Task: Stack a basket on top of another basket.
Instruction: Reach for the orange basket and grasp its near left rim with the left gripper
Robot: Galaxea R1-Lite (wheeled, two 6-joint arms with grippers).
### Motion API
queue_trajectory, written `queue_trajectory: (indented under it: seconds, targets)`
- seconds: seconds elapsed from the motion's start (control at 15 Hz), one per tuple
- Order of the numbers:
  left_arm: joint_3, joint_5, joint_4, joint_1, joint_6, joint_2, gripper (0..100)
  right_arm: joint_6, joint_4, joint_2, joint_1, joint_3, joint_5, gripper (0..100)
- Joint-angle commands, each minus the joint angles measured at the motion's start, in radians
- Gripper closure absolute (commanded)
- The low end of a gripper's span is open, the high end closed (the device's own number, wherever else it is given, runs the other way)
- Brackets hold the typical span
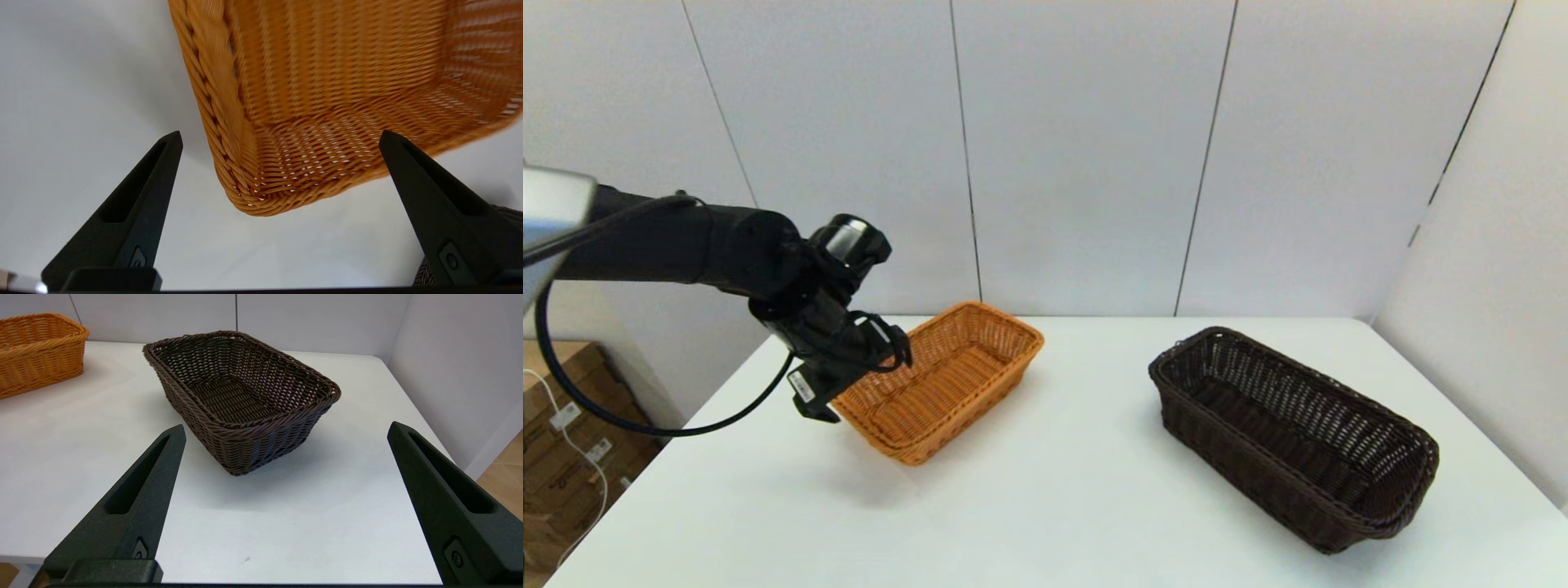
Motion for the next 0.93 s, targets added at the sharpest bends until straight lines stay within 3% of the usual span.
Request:
queue_trajectory:
  seconds: [0.07, 0.93]
  targets:
    - [-0.048, -0.073, 0.040, 0.020, -0.050, 0.124, 0, -0.003, 0.002, 0.001, 0.000, -0.001, 0.001, 0]
    - [-0.125, -0.117, 0.117, 0.068, -0.041, 0.290, 0, -0.003, 0.004, 0.000, 0.000, -0.001, 0.002, 0]
